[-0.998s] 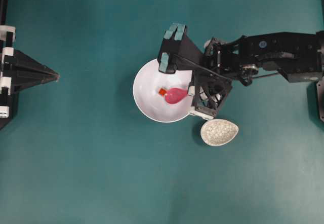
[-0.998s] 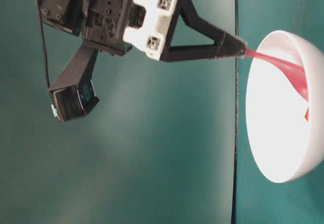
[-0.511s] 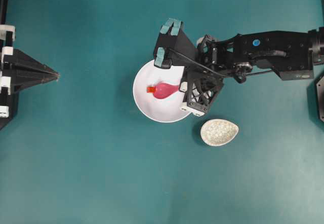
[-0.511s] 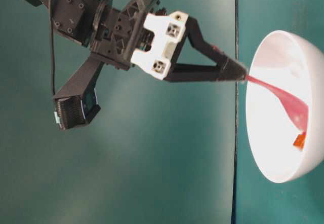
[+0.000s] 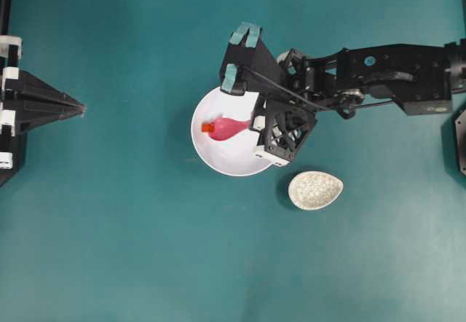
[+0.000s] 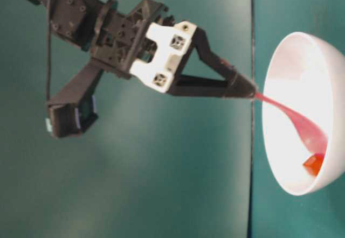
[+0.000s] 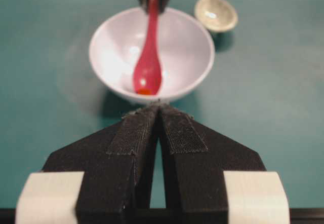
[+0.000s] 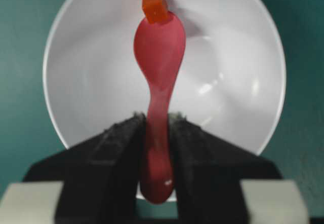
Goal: Grip the spoon and scoop the red block from the bowl with right arm.
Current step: 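Push the spoon under the red cube inside the bowl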
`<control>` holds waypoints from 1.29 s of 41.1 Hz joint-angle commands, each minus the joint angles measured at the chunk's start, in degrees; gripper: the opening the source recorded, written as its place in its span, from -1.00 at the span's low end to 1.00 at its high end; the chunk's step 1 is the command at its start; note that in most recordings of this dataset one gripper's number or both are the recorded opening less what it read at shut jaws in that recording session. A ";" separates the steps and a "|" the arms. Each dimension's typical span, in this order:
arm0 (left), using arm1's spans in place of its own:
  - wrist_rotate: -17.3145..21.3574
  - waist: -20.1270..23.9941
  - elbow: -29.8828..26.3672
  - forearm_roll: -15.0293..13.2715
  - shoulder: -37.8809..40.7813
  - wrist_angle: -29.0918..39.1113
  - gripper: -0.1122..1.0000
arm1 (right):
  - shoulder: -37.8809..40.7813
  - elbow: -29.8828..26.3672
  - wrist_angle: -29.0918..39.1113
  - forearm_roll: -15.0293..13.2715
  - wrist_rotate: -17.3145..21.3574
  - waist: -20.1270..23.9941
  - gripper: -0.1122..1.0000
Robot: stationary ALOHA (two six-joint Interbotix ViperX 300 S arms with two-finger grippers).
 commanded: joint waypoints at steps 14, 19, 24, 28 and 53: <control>0.00 -0.09 -1.85 0.18 0.18 -1.32 -0.80 | -6.86 5.62 -8.70 4.04 0.35 0.00 -0.38; 0.00 -0.09 -1.85 0.09 0.18 -1.32 -0.80 | -8.09 7.21 -9.49 4.48 0.35 0.09 -0.38; 0.00 -0.09 -1.85 0.09 0.18 -1.32 -0.80 | -8.35 7.65 -9.49 4.48 0.35 0.18 -0.38; 0.00 -0.09 -1.85 0.18 0.18 -1.32 -0.80 | -8.44 7.65 -9.14 4.48 0.26 0.18 -0.38; 0.00 -0.09 -1.85 0.09 0.18 -1.32 -0.80 | -7.03 0.09 11.87 3.08 -0.26 -0.79 -0.38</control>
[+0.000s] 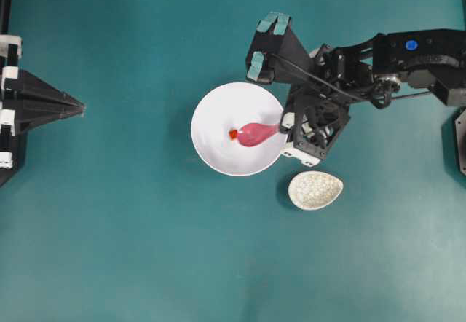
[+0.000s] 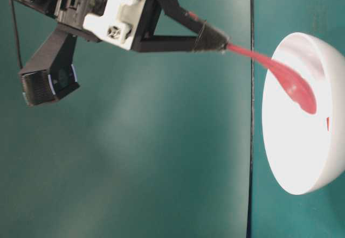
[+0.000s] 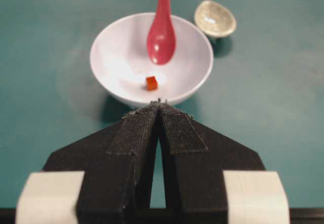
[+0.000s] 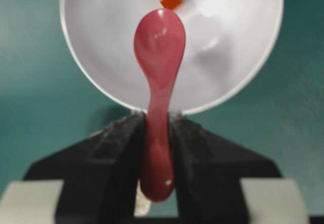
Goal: Grip the spoon and scoop the red block from the bowl with right arm.
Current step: 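Push the spoon under the red cube inside the bowl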
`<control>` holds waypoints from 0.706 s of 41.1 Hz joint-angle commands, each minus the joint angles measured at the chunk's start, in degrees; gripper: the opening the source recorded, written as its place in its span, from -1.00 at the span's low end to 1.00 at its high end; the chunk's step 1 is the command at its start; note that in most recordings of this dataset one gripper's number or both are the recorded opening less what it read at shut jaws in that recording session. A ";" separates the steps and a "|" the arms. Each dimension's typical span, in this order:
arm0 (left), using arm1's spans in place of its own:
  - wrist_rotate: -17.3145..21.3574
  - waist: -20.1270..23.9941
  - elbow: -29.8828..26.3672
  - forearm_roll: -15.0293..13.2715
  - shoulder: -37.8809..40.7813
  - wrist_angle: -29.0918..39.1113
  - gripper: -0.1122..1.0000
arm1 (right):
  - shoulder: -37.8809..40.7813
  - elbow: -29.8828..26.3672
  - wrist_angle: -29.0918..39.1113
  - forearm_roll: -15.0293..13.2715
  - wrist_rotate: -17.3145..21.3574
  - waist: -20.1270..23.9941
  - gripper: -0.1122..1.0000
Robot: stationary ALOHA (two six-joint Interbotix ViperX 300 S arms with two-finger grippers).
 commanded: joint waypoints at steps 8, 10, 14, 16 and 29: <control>0.00 -0.09 -1.76 0.00 0.18 -0.62 -0.80 | 2.11 -1.32 0.35 -1.14 -0.44 -0.26 -0.38; 0.00 -0.09 -1.76 0.00 0.18 -0.62 -0.80 | 2.72 -1.32 0.26 -1.23 -0.44 -0.18 -0.38; 0.00 -0.09 -1.76 0.09 0.18 -0.62 -0.80 | 3.78 -1.32 -0.62 -1.32 -0.53 -0.18 -0.38; 0.00 -0.09 -1.76 0.09 0.18 -0.62 -0.80 | 4.13 -1.32 -1.32 -1.32 -0.44 -0.26 -0.38; 0.00 -0.09 -1.76 0.00 0.18 -0.62 -0.80 | 5.71 -2.37 -8.44 -1.05 0.26 -0.26 -0.38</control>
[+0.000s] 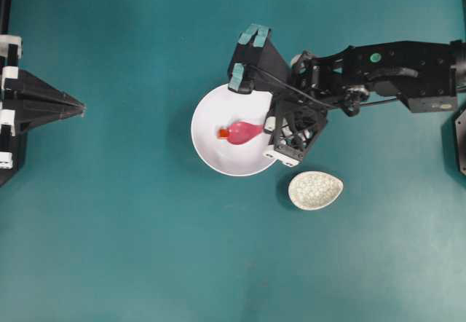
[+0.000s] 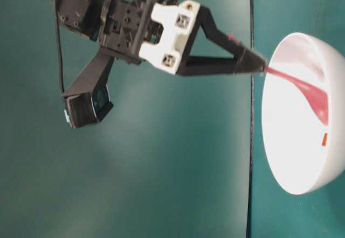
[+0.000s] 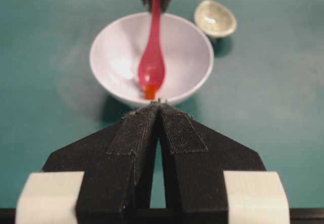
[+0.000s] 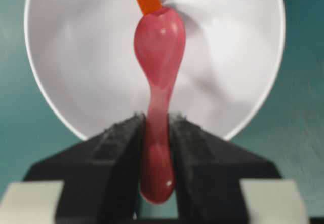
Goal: Grip the spoon and scoop the red block from the bowl with right arm.
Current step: 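Push the spoon under the red cube inside the bowl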
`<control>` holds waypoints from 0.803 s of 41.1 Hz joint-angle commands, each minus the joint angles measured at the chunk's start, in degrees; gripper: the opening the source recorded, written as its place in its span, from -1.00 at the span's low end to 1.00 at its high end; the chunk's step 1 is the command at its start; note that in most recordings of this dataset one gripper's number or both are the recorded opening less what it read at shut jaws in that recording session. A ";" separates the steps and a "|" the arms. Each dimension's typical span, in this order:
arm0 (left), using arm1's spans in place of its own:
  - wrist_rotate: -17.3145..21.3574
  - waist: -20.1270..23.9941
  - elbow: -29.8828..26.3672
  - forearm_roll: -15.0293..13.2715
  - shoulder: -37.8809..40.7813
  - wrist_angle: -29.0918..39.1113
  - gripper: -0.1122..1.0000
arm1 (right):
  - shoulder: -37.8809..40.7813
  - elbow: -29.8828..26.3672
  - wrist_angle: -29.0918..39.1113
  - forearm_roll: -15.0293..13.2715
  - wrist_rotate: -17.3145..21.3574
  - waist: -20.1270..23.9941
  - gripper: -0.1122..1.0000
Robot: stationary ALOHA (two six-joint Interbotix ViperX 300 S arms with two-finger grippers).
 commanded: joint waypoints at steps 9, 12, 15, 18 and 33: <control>0.00 -0.09 -1.85 0.00 0.18 -0.62 -0.80 | -0.62 -2.29 -2.81 0.62 0.35 -0.26 -0.38; 0.00 -0.09 -1.85 0.00 0.18 -0.62 -0.80 | -0.62 -2.29 -3.78 1.14 0.35 -0.18 -0.38; 0.00 -0.09 -1.85 0.00 0.18 -0.62 -0.80 | -0.62 -2.20 -4.66 1.58 0.35 -0.18 -0.37; 0.00 -0.09 -1.85 0.00 0.18 -0.62 -0.80 | -0.62 -2.20 -5.36 1.93 0.35 -0.18 -0.38; 0.00 -0.09 -1.85 0.00 0.18 -0.62 -0.80 | -1.05 -1.41 -6.77 2.02 0.53 -0.26 -0.38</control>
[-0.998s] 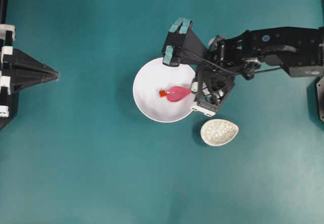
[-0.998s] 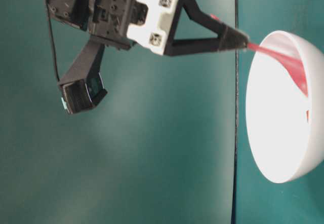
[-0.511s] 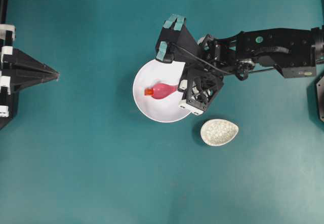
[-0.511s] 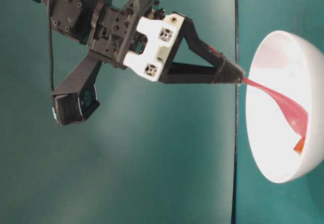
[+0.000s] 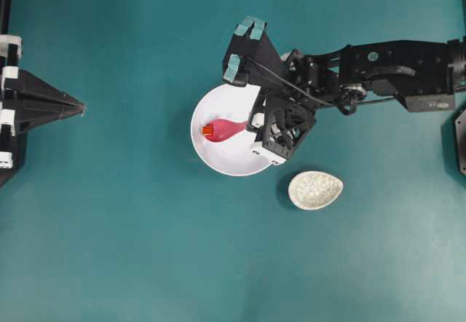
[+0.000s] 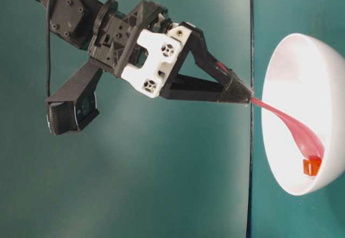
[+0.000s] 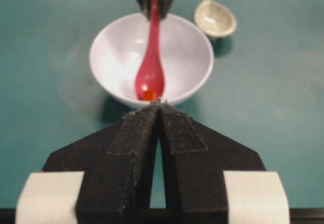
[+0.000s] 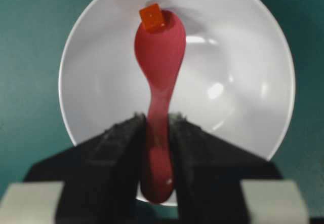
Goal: Grip the spoon and scoop the red block from the bowl with right arm.
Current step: 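Push the spoon under the red cube inside the bowl, then lift the spoon carrying the red cube up out of the bowl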
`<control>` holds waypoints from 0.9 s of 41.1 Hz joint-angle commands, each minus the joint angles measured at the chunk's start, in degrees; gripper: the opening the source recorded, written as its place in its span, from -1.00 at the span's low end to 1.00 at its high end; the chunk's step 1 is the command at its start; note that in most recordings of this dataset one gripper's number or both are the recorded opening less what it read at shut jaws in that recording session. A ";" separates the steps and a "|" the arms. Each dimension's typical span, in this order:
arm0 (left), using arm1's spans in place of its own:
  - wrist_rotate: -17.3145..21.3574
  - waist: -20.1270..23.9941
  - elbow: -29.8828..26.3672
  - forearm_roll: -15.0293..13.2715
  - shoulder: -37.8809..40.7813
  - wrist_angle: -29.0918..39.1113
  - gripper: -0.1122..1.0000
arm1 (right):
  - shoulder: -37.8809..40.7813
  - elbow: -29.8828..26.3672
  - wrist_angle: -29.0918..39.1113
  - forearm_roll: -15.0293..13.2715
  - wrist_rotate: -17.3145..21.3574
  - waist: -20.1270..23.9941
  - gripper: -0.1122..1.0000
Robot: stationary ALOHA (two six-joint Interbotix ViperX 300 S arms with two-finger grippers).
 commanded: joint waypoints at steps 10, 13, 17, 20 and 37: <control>-0.09 -0.09 -1.85 0.00 0.18 -0.62 -0.80 | -4.31 3.69 -6.15 0.70 2.81 -0.09 -0.38; -0.09 -0.26 -1.93 0.09 0.18 -0.62 -0.80 | -5.89 5.98 -10.02 0.70 4.04 0.00 -0.38; 0.00 -0.53 -1.85 0.00 0.18 -0.62 -0.80 | -7.73 8.53 -13.89 0.70 5.36 0.09 -0.38; 0.00 -0.70 -1.85 0.09 0.18 -0.62 -0.80 | -8.88 10.20 -15.73 0.70 5.89 0.09 -0.38; -0.09 -0.79 -1.85 0.00 0.18 -0.62 -0.80 | -13.80 16.52 -22.59 0.26 5.54 1.58 -0.38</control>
